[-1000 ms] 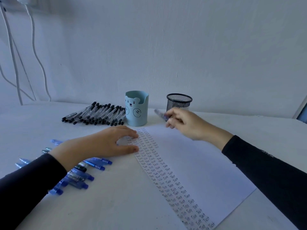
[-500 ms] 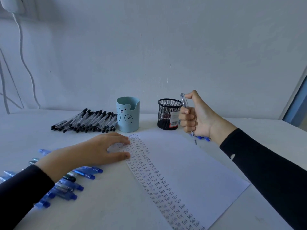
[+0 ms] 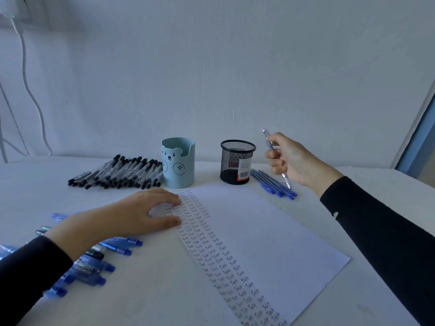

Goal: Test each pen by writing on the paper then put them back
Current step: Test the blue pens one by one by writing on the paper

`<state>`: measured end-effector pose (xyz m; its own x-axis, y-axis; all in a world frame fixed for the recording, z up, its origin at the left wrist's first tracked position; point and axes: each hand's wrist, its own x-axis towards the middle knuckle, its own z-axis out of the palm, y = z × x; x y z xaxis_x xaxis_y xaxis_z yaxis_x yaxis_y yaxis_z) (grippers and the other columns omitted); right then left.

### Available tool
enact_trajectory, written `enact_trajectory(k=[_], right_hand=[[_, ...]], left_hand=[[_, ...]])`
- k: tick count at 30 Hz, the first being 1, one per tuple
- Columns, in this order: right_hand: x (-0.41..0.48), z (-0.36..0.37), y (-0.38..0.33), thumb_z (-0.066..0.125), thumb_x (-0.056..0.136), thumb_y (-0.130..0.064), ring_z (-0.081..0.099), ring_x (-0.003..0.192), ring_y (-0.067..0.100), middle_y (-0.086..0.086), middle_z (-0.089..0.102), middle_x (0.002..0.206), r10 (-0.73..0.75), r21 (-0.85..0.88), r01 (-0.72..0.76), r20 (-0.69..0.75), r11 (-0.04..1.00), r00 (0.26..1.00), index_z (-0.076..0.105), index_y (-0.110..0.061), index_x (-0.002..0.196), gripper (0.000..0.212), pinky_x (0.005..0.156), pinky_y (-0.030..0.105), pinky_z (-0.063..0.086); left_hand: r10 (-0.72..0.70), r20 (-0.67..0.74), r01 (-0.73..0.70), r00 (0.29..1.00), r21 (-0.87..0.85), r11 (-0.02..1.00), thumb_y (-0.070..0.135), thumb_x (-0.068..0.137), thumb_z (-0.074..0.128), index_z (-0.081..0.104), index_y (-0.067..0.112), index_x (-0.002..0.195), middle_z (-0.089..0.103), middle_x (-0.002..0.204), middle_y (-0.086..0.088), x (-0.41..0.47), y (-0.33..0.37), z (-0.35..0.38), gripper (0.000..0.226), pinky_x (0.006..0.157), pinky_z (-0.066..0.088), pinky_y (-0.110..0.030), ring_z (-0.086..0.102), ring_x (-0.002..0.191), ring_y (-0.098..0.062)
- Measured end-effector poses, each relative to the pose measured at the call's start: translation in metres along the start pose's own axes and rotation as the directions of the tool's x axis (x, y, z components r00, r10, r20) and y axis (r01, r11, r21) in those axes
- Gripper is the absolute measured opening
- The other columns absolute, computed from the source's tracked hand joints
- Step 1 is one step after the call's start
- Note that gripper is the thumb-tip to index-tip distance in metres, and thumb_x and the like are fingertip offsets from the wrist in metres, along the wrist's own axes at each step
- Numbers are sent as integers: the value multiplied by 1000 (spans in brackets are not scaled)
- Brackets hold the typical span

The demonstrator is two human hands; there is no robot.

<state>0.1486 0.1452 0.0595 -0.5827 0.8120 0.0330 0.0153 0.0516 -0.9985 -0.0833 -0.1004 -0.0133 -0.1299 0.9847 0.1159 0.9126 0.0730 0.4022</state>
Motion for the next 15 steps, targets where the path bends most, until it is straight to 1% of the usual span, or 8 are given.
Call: enact_trajectory(k=[2, 3, 6, 8, 9, 11, 13, 15], right_hand=[[10, -16, 15, 43, 92, -10, 39, 55, 16, 4, 44, 72, -201, -386, 117, -186, 915, 962, 53, -9, 82, 14, 49, 25, 34], [15, -26, 25, 42, 90, -6, 47, 61, 20, 6, 48, 76, -260, -510, 112, -228, 853, 938, 58, -5, 89, 16, 55, 27, 39], [29, -51, 57, 46, 88, 3, 61, 85, 29, 11, 60, 92, -220, -661, 11, -233, 750, 947, 64, 7, 107, 26, 72, 30, 46], [32, -58, 69, 53, 90, -1, 62, 108, 31, 12, 67, 117, -202, -695, -32, -252, 718, 947, 65, 4, 118, 31, 93, 33, 47], [31, -57, 71, 58, 90, -5, 61, 112, 28, 10, 68, 121, -216, -710, -36, -262, 704, 941, 68, -1, 117, 29, 98, 34, 46], [31, -53, 74, 65, 87, -10, 65, 103, 26, 6, 73, 111, -240, -735, -25, -253, 678, 937, 76, -7, 102, 19, 93, 36, 52], [33, -47, 76, 65, 86, -10, 68, 91, 33, 17, 74, 99, -250, -737, 4, -224, 676, 942, 75, 2, 94, 18, 82, 38, 56], [37, -42, 78, 61, 88, -11, 66, 80, 39, 30, 67, 94, -251, -741, 29, -191, 671, 949, 67, 13, 93, 25, 67, 36, 54]], left_hand=[[0, -1, 0, 1000, 1, 1000, 88, 63, 41, 48, 47, 129, 39, 131, 35, 0, 0, 0, 79, 90, 34, -1, 40, 123, 11], [-1, 0, 1, 1000, 2, 1000, 88, 62, 41, 48, 47, 129, 40, 132, 34, 0, 0, 0, 78, 91, 34, -2, 40, 124, 10], [-1, 10, 1, 1000, 5, 1000, 88, 62, 40, 47, 48, 129, 40, 135, 32, 1, -1, 0, 78, 94, 36, -6, 40, 124, 9], [-1, 11, 1, 1000, 0, 1000, 89, 61, 41, 46, 50, 128, 40, 134, 33, 1, -2, 1, 78, 90, 35, -2, 39, 124, 10], [0, 9, 0, 1000, -7, 1000, 90, 61, 41, 46, 51, 127, 40, 133, 34, 1, -3, 1, 76, 88, 34, 0, 39, 123, 10], [3, 6, -3, 1000, -13, 1000, 92, 60, 40, 45, 55, 122, 39, 131, 37, 1, -4, 1, 72, 87, 34, 1, 39, 123, 11], [5, 6, -5, 1000, -9, 1000, 93, 59, 40, 43, 58, 118, 38, 130, 38, 2, -5, 1, 68, 89, 34, -1, 40, 123, 11], [12, 6, -12, 1000, 0, 1000, 92, 60, 39, 43, 57, 120, 38, 130, 37, 2, -5, 2, 69, 89, 36, -2, 40, 123, 11]])
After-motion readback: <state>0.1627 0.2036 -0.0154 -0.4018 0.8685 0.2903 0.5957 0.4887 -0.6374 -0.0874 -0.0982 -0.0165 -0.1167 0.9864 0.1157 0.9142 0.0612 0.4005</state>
